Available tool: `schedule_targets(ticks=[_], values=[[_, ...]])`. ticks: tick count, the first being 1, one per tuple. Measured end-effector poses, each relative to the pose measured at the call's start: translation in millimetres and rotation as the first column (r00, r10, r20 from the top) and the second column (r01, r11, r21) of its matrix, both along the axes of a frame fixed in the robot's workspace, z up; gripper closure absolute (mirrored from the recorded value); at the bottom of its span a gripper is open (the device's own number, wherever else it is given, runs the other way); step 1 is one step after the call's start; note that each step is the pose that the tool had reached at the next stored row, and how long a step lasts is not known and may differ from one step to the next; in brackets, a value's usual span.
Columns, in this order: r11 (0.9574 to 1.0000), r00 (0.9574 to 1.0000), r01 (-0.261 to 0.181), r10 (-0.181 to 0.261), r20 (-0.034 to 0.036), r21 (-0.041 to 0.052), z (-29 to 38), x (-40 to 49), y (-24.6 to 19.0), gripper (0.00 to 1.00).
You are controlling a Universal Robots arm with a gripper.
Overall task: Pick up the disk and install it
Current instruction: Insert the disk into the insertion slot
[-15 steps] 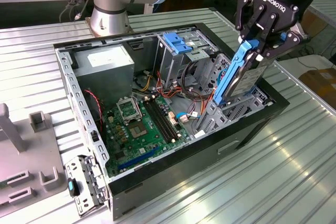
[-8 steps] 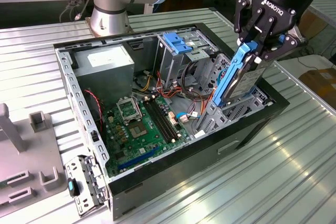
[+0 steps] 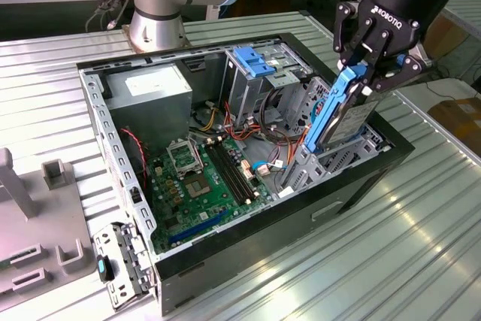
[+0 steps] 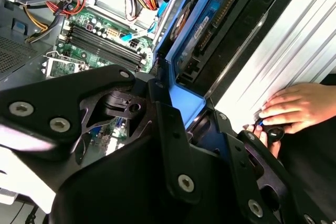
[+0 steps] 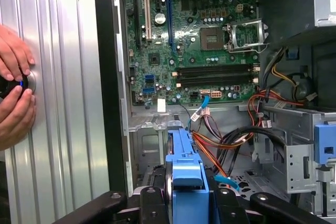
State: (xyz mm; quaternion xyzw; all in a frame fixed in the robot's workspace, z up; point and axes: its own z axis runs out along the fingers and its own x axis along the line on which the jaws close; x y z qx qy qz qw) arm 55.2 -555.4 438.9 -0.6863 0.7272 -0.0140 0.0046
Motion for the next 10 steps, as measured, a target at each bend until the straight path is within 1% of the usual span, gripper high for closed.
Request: schedule_targets(ticks=[10], values=[[1.0000,1.0000,0.000,0.000,-0.0003,-0.0002,-3.3,1.5,0.0,0.63]])
